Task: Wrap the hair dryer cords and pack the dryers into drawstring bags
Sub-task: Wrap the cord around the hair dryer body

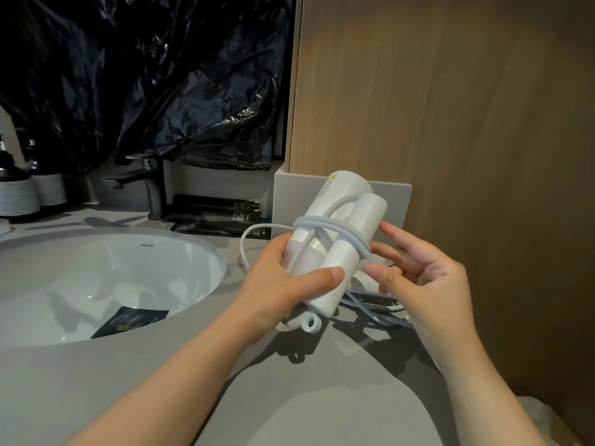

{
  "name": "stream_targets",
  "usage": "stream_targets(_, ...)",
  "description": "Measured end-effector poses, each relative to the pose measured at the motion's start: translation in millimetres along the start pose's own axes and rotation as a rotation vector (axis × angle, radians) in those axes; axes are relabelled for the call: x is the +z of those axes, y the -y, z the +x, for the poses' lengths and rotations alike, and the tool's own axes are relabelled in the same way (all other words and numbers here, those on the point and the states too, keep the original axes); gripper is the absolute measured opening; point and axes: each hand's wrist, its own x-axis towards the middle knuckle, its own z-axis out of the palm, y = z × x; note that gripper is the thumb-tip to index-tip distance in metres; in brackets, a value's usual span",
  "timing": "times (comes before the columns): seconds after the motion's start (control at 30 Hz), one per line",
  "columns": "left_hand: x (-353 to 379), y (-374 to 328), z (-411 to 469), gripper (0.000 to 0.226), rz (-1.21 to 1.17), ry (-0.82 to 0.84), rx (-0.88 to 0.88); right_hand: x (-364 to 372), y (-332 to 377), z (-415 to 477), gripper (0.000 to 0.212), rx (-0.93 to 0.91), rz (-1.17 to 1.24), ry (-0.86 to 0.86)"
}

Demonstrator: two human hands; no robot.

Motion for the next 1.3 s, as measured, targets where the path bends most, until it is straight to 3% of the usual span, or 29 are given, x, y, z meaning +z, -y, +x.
stream_targets(0.17, 0.4, 3.9, 2.3, 0.084, -0.090, 0.044, -0.037, 3.9, -5.9, -1.5, 0.017, -0.072, -0.089, -0.103)
stream_targets(0.37, -3.7, -1.5, -0.8, 0.085, -0.035, 0.158, -0.056, 3.6, -6.7, -1.5, 0.009, -0.080, -0.034, -0.112)
stream_targets(0.53, -2.2, -8.8, -3.8, 0.088, 0.012, 0.252, -0.079, 3.5, -4.4, -1.0, 0.007, -0.092, 0.023, -0.124)
stream_targets(0.67, -3.4, -6.4, -2.4, 0.078, 0.050, 0.255, -0.077, 4.0, -4.6, -1.3, 0.009, -0.087, 0.009, -0.112)
stream_targets(0.93, 1.6, 3.0, 0.9, 0.092, -0.152, 0.108, -0.124, 5.9, -5.1, -0.8, 0.018, -0.046, -0.070, -0.073)
stream_targets(1.3, -0.9, -1.6, 0.3, 0.075, -0.283, 0.157, -0.085, 3.5, -7.3, 1.4, 0.009, -0.004, -0.107, -0.153)
